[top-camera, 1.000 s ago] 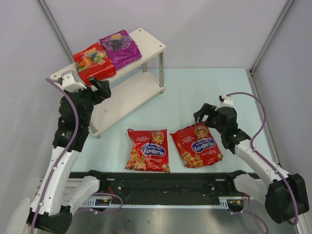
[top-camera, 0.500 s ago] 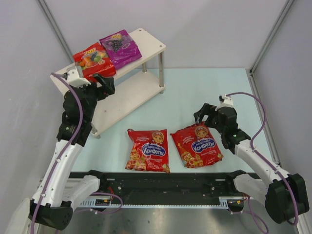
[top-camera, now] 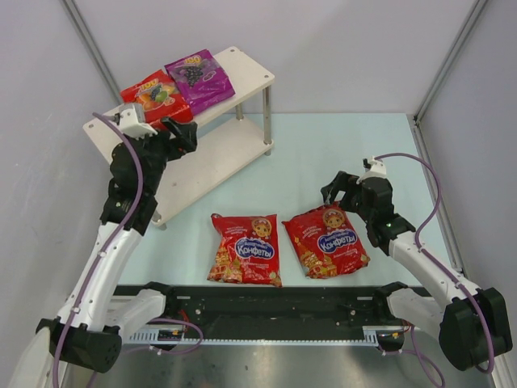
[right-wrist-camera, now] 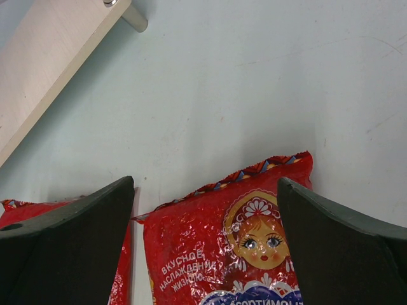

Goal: Place and organize the candy bags onto the shelf

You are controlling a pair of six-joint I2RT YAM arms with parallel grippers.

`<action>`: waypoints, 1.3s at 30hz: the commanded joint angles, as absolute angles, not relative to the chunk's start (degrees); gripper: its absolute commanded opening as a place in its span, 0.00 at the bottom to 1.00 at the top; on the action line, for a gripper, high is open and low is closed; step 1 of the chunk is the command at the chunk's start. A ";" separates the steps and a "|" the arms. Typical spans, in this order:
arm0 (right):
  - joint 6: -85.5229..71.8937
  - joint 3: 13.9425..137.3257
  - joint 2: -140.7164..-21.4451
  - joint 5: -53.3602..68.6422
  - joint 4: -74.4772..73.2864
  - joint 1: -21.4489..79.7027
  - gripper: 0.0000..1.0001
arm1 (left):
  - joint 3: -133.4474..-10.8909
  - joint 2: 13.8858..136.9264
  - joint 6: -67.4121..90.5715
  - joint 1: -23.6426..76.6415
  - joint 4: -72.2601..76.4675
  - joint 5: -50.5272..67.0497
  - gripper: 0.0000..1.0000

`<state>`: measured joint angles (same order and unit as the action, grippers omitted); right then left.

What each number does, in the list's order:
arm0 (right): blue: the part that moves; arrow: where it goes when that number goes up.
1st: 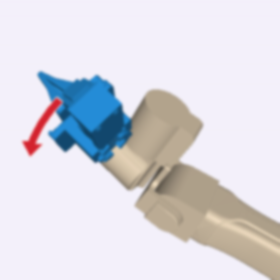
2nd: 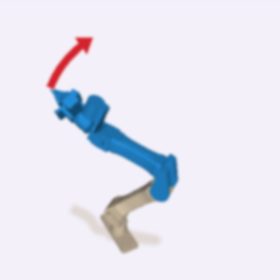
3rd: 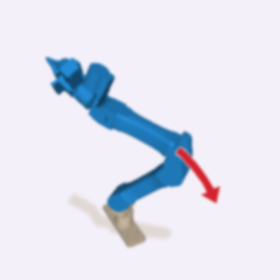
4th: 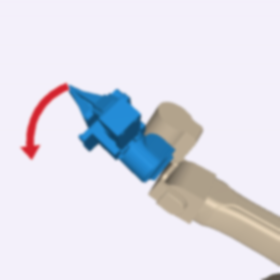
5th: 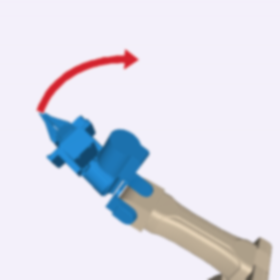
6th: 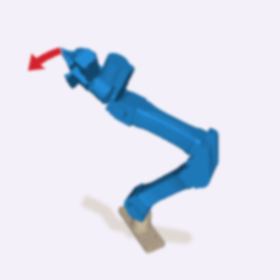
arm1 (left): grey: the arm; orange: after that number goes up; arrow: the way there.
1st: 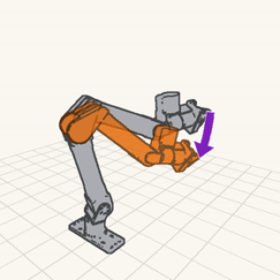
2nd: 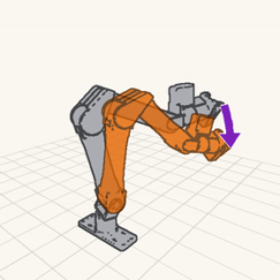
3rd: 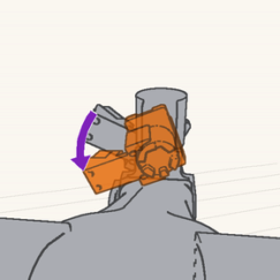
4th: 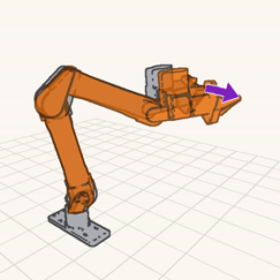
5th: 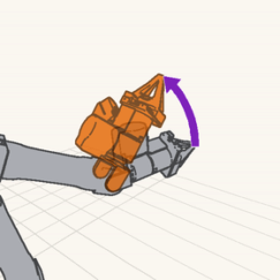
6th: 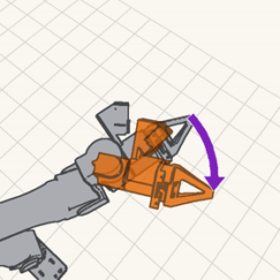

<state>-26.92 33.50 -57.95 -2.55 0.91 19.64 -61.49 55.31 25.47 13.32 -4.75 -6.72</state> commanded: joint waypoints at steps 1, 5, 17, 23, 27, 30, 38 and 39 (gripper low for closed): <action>-26.28 33.22 -57.75 -3.34 1.58 19.34 0.98 | -62.49 57.30 26.46 12.92 -1.94 -3.87 0.88; -26.28 33.31 -57.74 -3.43 1.50 19.34 0.98 | -63.46 58.88 26.46 12.92 -1.23 -3.52 0.88; -26.02 33.31 -57.83 -3.78 1.23 19.25 0.98 | -65.13 63.28 26.72 12.92 1.93 -1.23 0.88; -26.02 33.22 -58.01 -4.04 1.14 19.25 0.98 | -66.36 65.74 26.37 12.92 3.25 -0.53 0.87; -25.93 33.22 -58.18 -4.13 1.14 19.16 0.98 | -67.58 67.76 26.10 12.92 4.22 1.84 0.86; -25.93 33.22 -58.18 -4.13 1.06 19.16 0.98 | -68.29 69.34 26.02 12.92 4.74 3.16 0.85; -25.93 33.31 -58.36 -4.48 1.14 19.07 0.98 | -68.82 69.35 25.58 13.18 6.68 7.73 0.83; -25.93 33.22 -58.36 -4.31 1.14 19.16 0.98 | -68.91 68.30 25.05 13.62 6.59 7.91 0.82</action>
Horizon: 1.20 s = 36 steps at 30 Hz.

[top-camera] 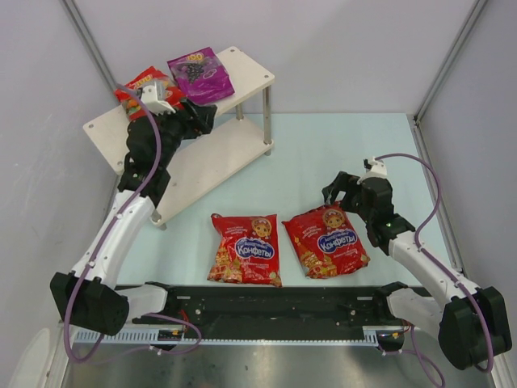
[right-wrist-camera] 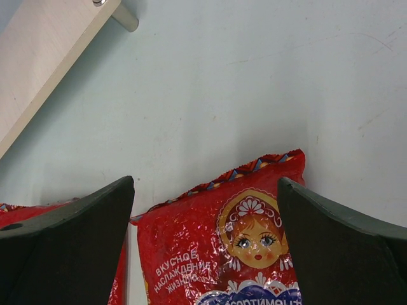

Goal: Place and organize the candy bags onto the shelf

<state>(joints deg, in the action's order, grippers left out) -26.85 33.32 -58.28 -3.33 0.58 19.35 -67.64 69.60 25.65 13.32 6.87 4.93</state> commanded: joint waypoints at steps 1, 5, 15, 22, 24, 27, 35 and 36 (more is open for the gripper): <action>-25.84 33.31 -58.36 -4.31 1.14 19.07 0.98 | -69.17 67.68 24.79 13.88 6.50 8.17 0.82; -26.19 33.31 -58.36 -3.87 1.49 19.07 0.98 | -71.18 64.61 22.86 15.99 4.23 8.18 0.82; -33.11 33.31 -56.87 -15.02 -9.99 19.07 0.99 | -61.81 55.47 21.60 33.46 -6.24 0.09 0.87; -37.34 30.33 -53.45 -15.82 -18.10 19.07 0.99 | -40.35 51.76 33.91 49.11 2.02 -7.54 0.90; -38.49 28.75 -50.37 -15.64 -19.77 19.16 0.99 | -37.63 53.25 37.42 55.79 2.90 -12.45 0.96; -39.28 27.25 -45.89 -15.73 -22.14 19.07 0.99 | -33.85 55.71 43.49 62.91 6.49 -17.38 1.00; -41.84 21.98 -39.03 -12.22 -23.03 19.16 0.98 | -33.04 71.26 51.93 77.06 17.84 -31.27 1.00; -42.10 21.54 -38.24 -11.96 -22.77 19.07 0.97 | -33.83 73.54 52.81 78.21 18.10 -33.38 1.00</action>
